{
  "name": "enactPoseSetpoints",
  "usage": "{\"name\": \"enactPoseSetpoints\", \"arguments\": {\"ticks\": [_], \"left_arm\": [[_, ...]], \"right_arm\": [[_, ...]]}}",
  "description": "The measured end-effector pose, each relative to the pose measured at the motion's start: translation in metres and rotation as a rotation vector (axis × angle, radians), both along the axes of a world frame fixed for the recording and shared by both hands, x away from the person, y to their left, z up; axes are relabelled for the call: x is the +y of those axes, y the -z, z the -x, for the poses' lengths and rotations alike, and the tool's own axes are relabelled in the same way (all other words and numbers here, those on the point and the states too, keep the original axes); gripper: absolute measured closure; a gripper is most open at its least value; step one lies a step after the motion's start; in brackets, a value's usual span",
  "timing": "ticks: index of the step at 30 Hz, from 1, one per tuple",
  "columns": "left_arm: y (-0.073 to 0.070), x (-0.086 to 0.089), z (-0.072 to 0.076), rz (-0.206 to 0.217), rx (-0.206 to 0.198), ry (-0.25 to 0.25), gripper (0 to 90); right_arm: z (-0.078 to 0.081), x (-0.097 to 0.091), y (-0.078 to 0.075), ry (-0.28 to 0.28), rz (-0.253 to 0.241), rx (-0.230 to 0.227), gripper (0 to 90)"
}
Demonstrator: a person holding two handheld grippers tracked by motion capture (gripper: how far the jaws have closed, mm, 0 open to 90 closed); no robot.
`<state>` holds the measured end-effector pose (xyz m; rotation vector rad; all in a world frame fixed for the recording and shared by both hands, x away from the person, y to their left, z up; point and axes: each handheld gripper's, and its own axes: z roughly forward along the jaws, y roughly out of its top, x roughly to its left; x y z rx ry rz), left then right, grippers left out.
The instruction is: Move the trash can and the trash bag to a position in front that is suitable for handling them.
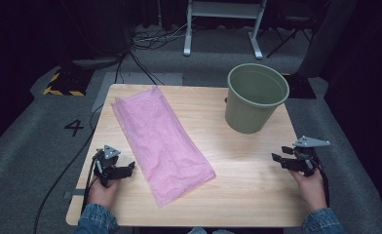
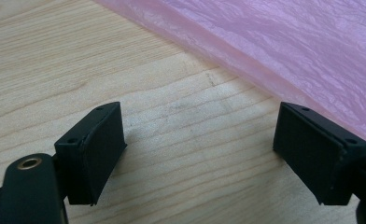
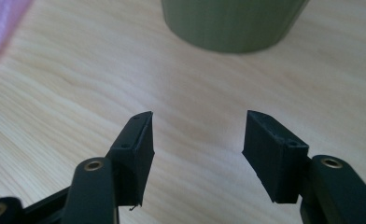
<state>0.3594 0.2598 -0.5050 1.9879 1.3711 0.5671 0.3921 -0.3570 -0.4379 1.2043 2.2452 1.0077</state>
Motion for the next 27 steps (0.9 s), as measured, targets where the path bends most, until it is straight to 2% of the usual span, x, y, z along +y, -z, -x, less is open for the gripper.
{"name": "enactPoseSetpoints", "arguments": {"ticks": [2,3,5,6,7,8,9,10,11,13,14,16,17,18,19,20,23,26,27], "left_arm": [[0.000,0.000,0.000,0.000,0.000,0.000,16.3],[0.000,0.000,0.000,0.000,0.000,-0.001,16.3],[0.000,0.000,0.000,0.001,0.000,-0.004,16.3],[0.000,0.000,0.000,0.000,-0.001,-0.005,16.2],[0.000,0.000,0.000,0.000,0.000,-0.005,16.2],[0.000,0.000,0.000,0.000,-0.001,-0.005,16.2],[0.000,0.000,0.000,0.001,0.000,-0.005,16.2],[0.000,0.000,0.000,0.000,-0.001,-0.005,16.2],[0.000,0.000,0.000,0.001,0.001,-0.006,16.0],[0.000,0.000,0.000,0.002,0.001,-0.008,15.9],[0.000,0.000,0.000,0.001,0.001,-0.008,15.7],[0.000,0.000,0.000,0.001,0.001,-0.008,15.7],[0.000,0.000,0.000,0.001,0.001,-0.008,15.7],[0.000,0.000,0.000,0.000,0.001,-0.008,15.7],[0.000,0.000,0.000,0.001,0.001,-0.007,15.9],[0.000,0.000,0.000,0.001,0.000,-0.006,15.9],[0.000,0.000,0.000,0.001,0.000,-0.004,16.1],[0.000,0.000,0.000,0.002,0.000,-0.005,16.0],[0.000,0.000,0.000,0.002,0.000,-0.005,16.0]], "right_arm": [[-0.005,0.005,-0.017,-0.020,-0.020,-0.023,42.0],[-0.005,0.005,-0.017,-0.020,-0.020,-0.023,42.0],[-0.009,0.009,-0.028,-0.033,-0.031,-0.035,42.0],[-0.013,0.015,-0.039,-0.044,-0.031,-0.052,42.2],[-0.013,0.015,-0.039,-0.044,-0.031,-0.052,42.2],[-0.014,0.018,-0.045,-0.048,-0.027,-0.060,42.5],[-0.016,0.026,-0.058,-0.070,-0.029,-0.077,43.3],[-0.016,0.026,-0.058,-0.070,-0.029,-0.077,43.3],[-0.019,0.035,-0.072,-0.087,-0.028,-0.100,44.0],[-0.020,0.038,-0.078,-0.093,-0.030,-0.109,44.3],[-0.025,0.046,-0.092,-0.118,-0.042,-0.126,44.7],[-0.029,0.049,-0.097,-0.123,-0.042,-0.131,45.1],[-0.036,0.056,-0.107,-0.132,-0.040,-0.140,45.6],[-0.036,0.056,-0.107,-0.132,-0.040,-0.140,45.6],[-0.044,0.061,-0.116,-0.137,-0.041,-0.147,45.9],[-0.044,0.061,-0.116,-0.137,-0.041,-0.147,45.9],[-0.060,0.075,-0.130,-0.147,-0.059,-0.158,48.6],[-0.069,0.080,-0.132,-0.149,-0.054,-0.162,50.7],[-0.080,0.083,-0.131,-0.148,-0.042,-0.147,54.1]]}}
